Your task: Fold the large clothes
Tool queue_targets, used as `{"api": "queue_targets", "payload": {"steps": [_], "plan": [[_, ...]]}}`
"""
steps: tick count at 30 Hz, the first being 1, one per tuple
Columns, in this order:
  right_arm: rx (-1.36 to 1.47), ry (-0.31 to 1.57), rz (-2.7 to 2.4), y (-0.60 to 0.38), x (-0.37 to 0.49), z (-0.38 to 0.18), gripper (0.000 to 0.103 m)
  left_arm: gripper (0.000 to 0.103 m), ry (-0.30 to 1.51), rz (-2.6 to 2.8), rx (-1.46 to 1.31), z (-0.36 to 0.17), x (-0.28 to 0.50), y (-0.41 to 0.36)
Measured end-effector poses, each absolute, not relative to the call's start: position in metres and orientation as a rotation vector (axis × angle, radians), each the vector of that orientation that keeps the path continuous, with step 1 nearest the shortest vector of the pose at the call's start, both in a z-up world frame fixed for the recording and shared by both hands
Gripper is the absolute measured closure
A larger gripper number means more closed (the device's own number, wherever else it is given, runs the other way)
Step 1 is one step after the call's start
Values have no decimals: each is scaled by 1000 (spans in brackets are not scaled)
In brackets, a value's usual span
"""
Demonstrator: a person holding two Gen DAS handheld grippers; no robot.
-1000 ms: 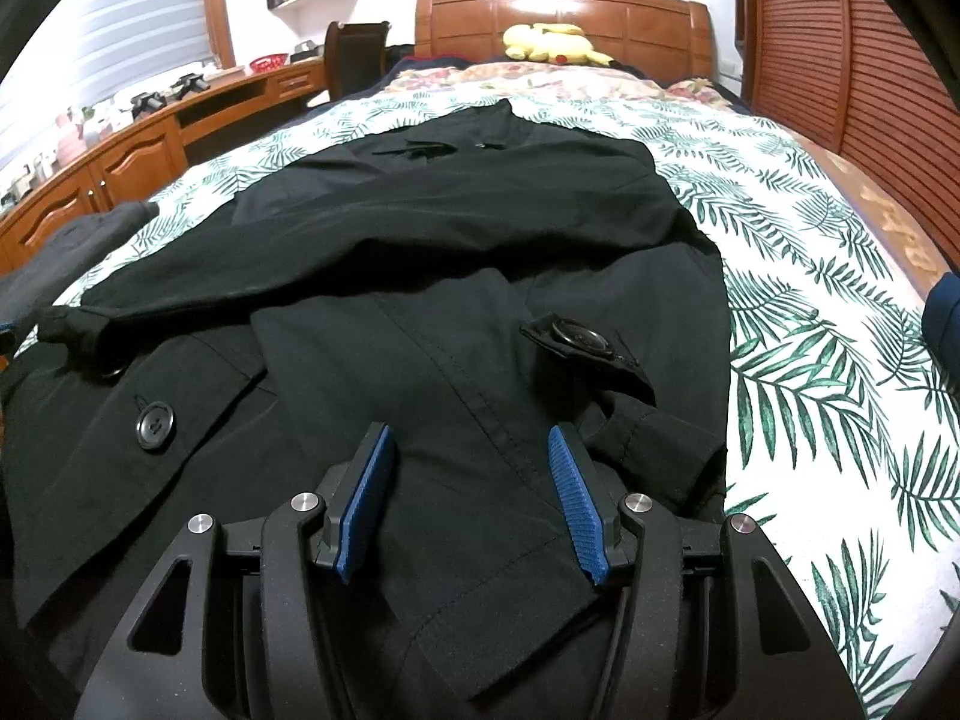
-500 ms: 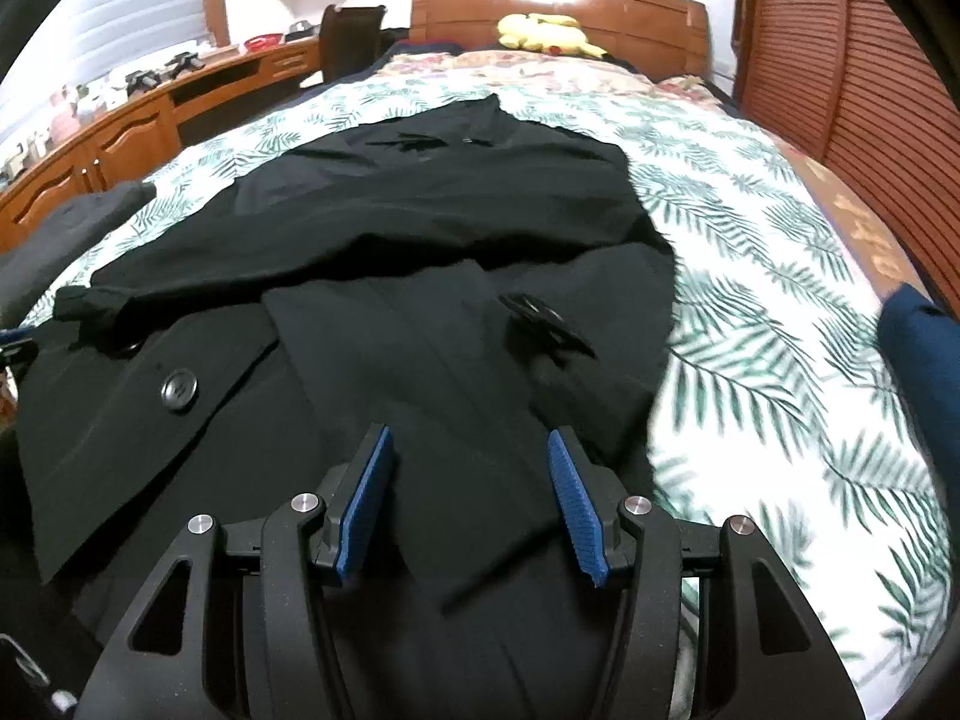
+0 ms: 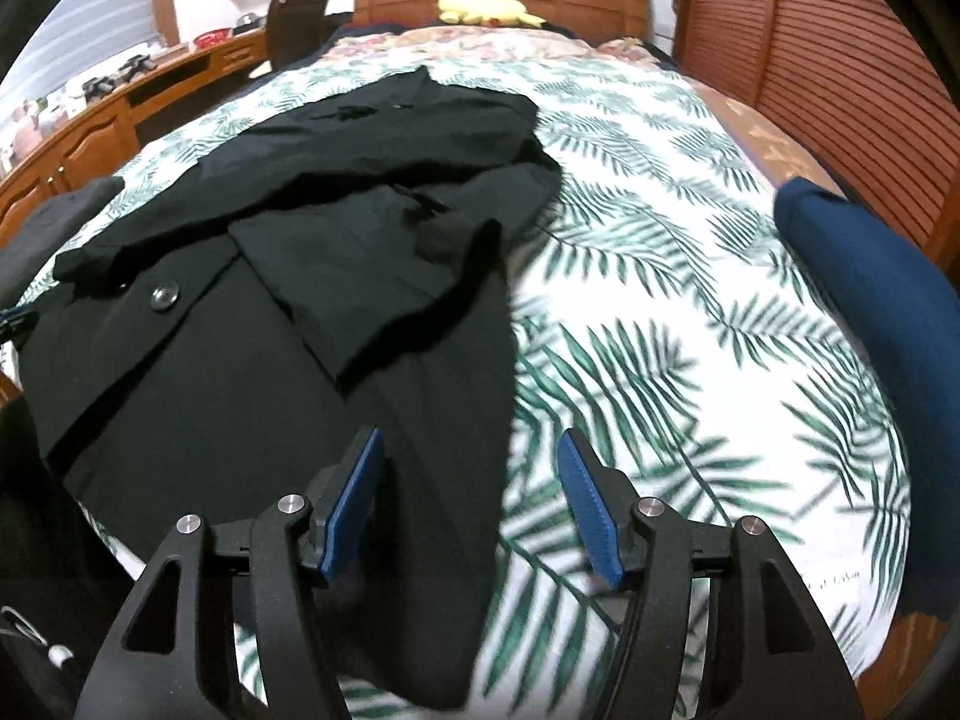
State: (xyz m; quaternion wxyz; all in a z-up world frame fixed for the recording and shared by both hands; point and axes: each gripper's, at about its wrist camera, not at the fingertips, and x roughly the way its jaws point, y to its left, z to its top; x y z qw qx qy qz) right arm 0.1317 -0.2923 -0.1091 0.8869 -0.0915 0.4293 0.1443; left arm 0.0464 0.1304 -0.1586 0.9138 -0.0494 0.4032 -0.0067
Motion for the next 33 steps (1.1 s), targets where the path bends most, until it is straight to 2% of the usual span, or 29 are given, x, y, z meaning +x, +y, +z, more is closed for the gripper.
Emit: {"api": "queue_targets", "payload": {"steps": [25, 29, 33], "plan": [[-202, 936, 356, -285, 104, -118, 39, 59, 819, -52, -155, -157, 20, 127], [-197, 944, 375, -284, 101, -119, 38, 68, 812, -74, -181, -156, 20, 128], [-195, 947, 384, -282, 100, -121, 40, 84, 809, -73, -194, -156, 20, 129]]}}
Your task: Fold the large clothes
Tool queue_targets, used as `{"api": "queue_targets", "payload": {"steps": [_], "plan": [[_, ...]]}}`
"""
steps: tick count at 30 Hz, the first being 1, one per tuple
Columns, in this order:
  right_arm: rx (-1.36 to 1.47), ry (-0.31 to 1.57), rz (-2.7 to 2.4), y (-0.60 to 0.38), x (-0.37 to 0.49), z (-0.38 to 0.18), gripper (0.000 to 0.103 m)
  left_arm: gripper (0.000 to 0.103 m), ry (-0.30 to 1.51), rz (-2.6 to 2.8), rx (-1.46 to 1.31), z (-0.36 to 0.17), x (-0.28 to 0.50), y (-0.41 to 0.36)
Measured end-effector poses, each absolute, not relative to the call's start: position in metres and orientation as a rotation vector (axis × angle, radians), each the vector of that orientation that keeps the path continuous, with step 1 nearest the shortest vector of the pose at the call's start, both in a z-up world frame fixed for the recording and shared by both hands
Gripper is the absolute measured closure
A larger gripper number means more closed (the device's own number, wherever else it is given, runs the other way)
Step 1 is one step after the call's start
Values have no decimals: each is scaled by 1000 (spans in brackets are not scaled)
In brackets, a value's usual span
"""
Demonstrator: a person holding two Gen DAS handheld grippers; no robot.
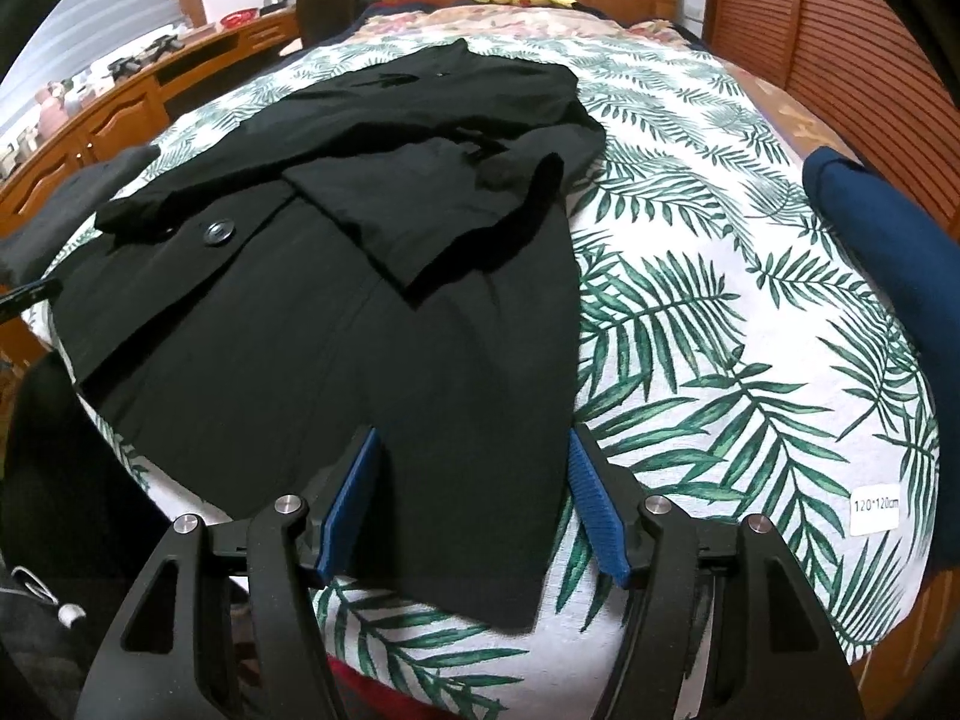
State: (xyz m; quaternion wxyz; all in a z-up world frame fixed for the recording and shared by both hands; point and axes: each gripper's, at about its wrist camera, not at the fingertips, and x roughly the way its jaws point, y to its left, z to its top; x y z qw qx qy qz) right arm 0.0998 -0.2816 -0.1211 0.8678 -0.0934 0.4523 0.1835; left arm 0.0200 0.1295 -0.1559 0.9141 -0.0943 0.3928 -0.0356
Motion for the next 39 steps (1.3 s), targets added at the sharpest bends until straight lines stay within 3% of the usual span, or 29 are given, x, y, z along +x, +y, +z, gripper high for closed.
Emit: {"api": "queue_targets", "payload": {"steps": [2, 5, 7, 9, 21, 34, 39], "plan": [[-192, 950, 398, -279, 100, -122, 47, 93, 808, -77, -209, -155, 21, 130], [-184, 957, 428, -276, 101, -122, 67, 99, 792, -77, -208, -147, 20, 128], [-177, 953, 444, -275, 104, -119, 96, 101, 760, -74, -199, -136, 18, 125], [-143, 942, 460, -278, 108, -114, 99, 101, 730, -77, -198, -124, 16, 124], [-110, 749, 542, -271, 94, -20, 102, 101, 524, -85, -146, -31, -24, 112], [-74, 556, 571, -298, 7, 74, 103, 102, 313, -71, -136, 53, -116, 124], [-81, 511, 597, -302, -18, 98, 103, 101, 298, -13, -106, 73, -119, 122]]}}
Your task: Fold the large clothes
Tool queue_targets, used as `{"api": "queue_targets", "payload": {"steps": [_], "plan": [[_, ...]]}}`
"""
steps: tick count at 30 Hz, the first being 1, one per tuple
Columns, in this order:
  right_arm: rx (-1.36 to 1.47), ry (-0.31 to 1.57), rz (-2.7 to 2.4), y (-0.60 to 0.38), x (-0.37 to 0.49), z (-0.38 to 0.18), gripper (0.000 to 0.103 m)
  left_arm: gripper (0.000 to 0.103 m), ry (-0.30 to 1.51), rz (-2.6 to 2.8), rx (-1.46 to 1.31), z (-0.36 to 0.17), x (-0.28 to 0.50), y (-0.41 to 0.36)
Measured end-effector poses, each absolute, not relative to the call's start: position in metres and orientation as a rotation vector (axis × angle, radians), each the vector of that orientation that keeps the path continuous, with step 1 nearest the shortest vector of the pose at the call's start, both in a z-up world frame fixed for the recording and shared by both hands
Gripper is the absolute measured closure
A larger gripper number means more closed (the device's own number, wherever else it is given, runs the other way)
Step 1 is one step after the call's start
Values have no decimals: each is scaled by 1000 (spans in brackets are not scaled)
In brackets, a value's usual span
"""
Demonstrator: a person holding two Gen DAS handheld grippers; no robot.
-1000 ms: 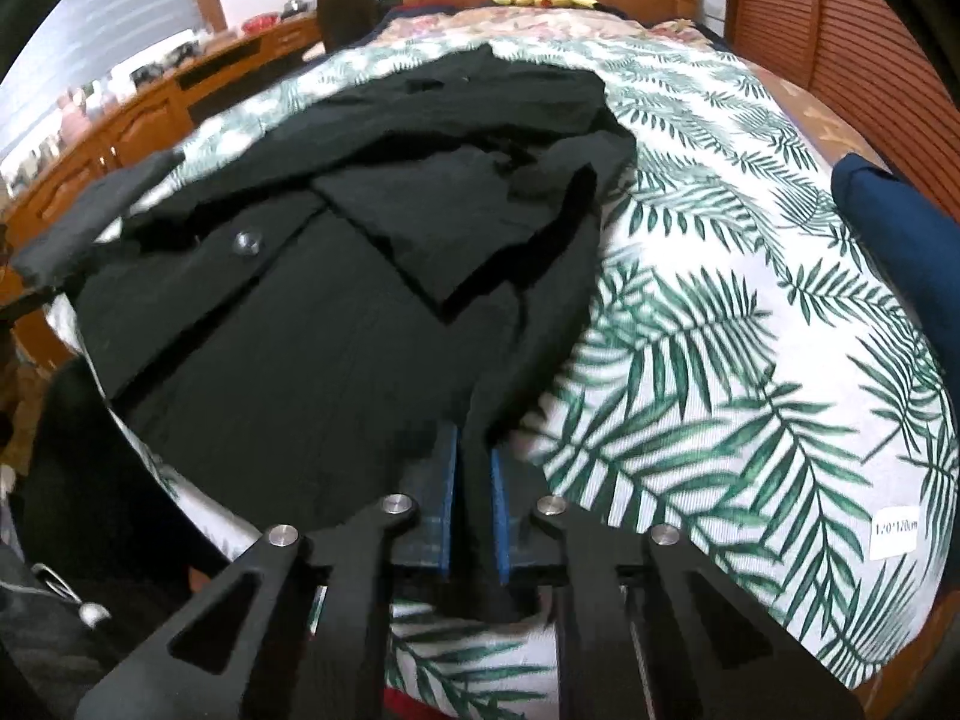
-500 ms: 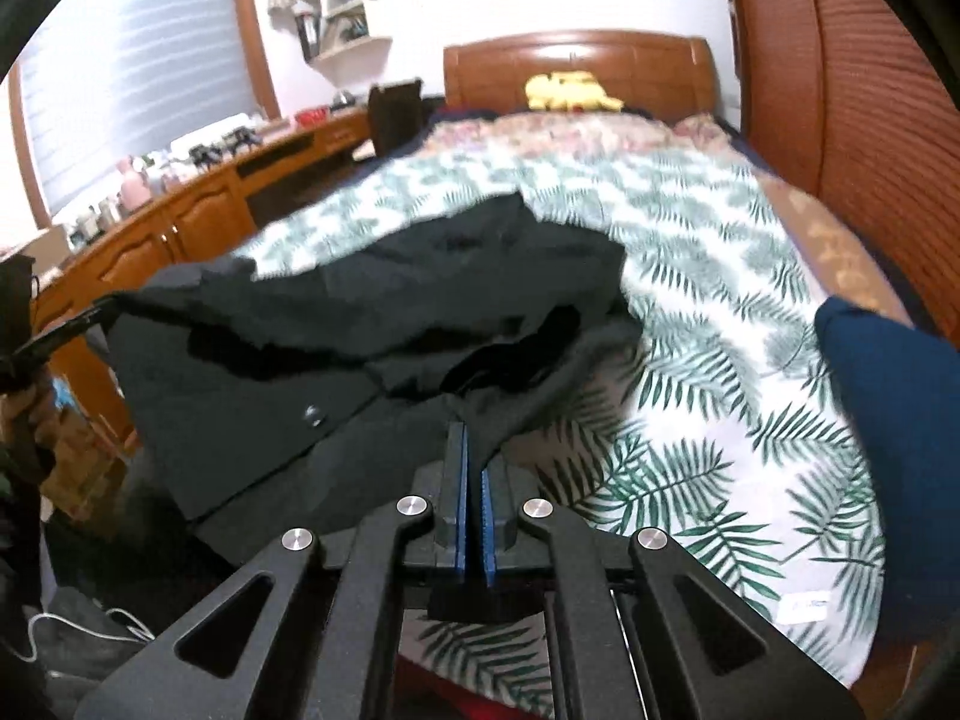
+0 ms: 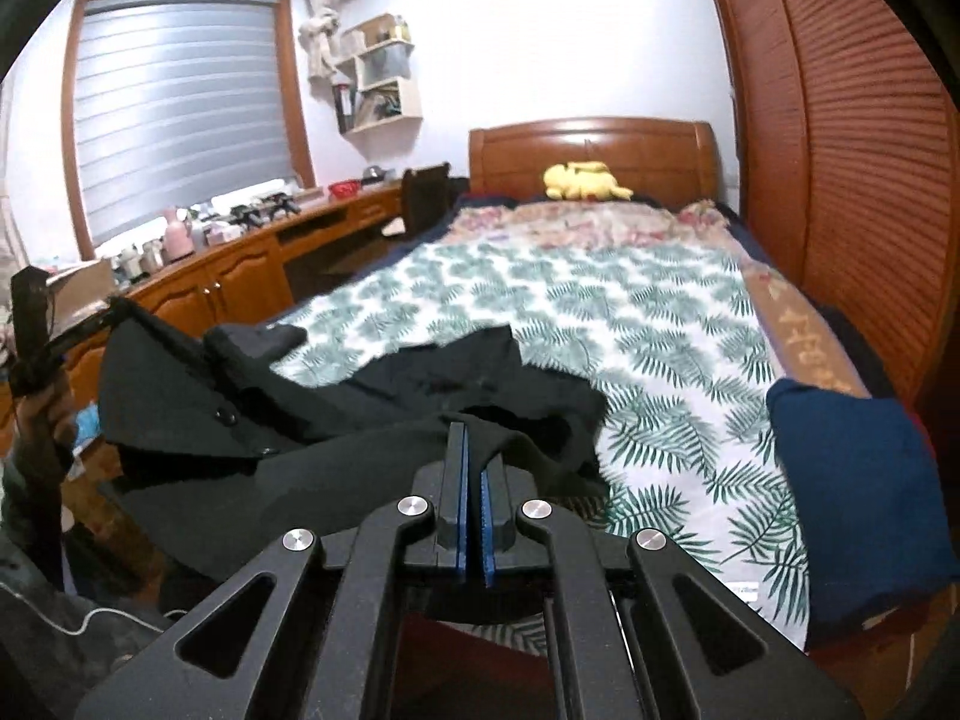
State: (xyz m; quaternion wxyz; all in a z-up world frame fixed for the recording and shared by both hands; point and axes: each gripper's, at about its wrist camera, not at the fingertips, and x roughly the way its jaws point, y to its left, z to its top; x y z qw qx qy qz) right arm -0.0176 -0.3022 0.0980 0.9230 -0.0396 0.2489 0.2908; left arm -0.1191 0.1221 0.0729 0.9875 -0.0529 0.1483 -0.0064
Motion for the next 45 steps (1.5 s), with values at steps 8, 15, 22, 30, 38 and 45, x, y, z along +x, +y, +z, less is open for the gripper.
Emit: {"api": "queue_targets", "payload": {"steps": [8, 15, 22, 30, 38, 45], "plan": [[-141, 564, 529, -287, 49, 84, 102, 101, 333, 20, -53, 65, -19, 121], [-167, 579, 452, -281, 159, 53, 102, 101, 322, 73, -10, 37, 75, 115], [-178, 637, 391, -275, 235, -13, 102, 101, 375, 46, -34, 3, 153, 122], [-202, 671, 368, -264, 301, -41, 102, 101, 385, 38, -51, -10, 207, 129], [-260, 702, 355, -242, 354, -53, 102, 101, 417, 25, -53, -25, 236, 132], [-326, 740, 331, -216, 395, -60, 102, 101, 446, -6, -128, -30, 254, 146]]}}
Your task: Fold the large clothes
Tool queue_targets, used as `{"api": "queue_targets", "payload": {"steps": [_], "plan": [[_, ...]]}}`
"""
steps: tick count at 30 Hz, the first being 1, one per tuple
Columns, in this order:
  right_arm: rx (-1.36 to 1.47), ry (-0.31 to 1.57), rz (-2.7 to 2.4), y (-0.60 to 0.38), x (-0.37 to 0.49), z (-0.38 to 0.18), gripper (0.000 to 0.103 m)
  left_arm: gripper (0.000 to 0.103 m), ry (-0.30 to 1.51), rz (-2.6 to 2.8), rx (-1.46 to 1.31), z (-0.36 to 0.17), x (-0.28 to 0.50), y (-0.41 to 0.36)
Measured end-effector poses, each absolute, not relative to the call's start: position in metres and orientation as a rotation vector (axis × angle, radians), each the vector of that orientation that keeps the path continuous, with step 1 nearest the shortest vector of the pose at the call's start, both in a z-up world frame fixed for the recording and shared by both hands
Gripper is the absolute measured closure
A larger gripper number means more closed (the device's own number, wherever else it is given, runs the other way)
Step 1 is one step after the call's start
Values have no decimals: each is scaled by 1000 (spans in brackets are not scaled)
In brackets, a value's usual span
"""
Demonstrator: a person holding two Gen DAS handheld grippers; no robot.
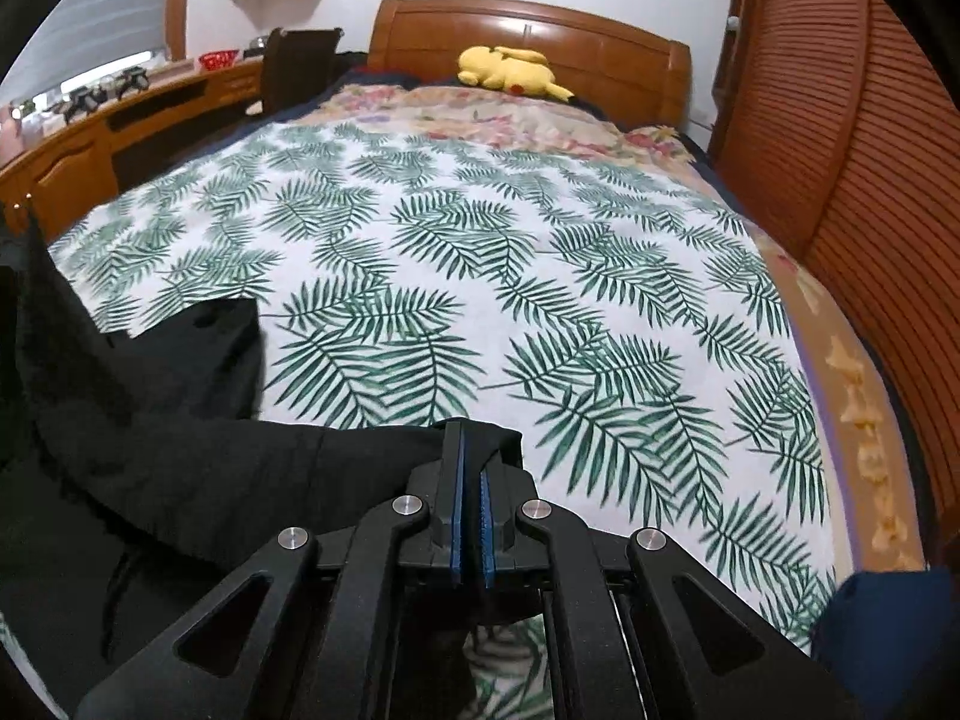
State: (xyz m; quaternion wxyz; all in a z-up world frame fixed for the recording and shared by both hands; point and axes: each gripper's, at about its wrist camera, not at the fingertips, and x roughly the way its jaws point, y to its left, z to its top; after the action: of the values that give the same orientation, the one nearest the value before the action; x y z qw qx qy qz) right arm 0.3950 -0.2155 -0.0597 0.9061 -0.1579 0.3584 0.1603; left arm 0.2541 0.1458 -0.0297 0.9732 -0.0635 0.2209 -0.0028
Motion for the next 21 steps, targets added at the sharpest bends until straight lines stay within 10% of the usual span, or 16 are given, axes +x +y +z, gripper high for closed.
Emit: {"api": "queue_targets", "payload": {"steps": [11, 14, 18, 21], "plan": [[-315, 863, 275, -195, 428, -78, 96, 92, 461, -77, -170, -29, 252, 148], [-317, 859, 278, -190, 426, -72, 83, 85, 466, -82, -149, -28, 248, 146], [-319, 855, 257, -185, 426, -65, 34, 80, 471, -103, -146, -27, 242, 144], [-276, 842, 252, -188, 425, -54, 32, 77, 479, -117, -140, -28, 240, 140]]}}
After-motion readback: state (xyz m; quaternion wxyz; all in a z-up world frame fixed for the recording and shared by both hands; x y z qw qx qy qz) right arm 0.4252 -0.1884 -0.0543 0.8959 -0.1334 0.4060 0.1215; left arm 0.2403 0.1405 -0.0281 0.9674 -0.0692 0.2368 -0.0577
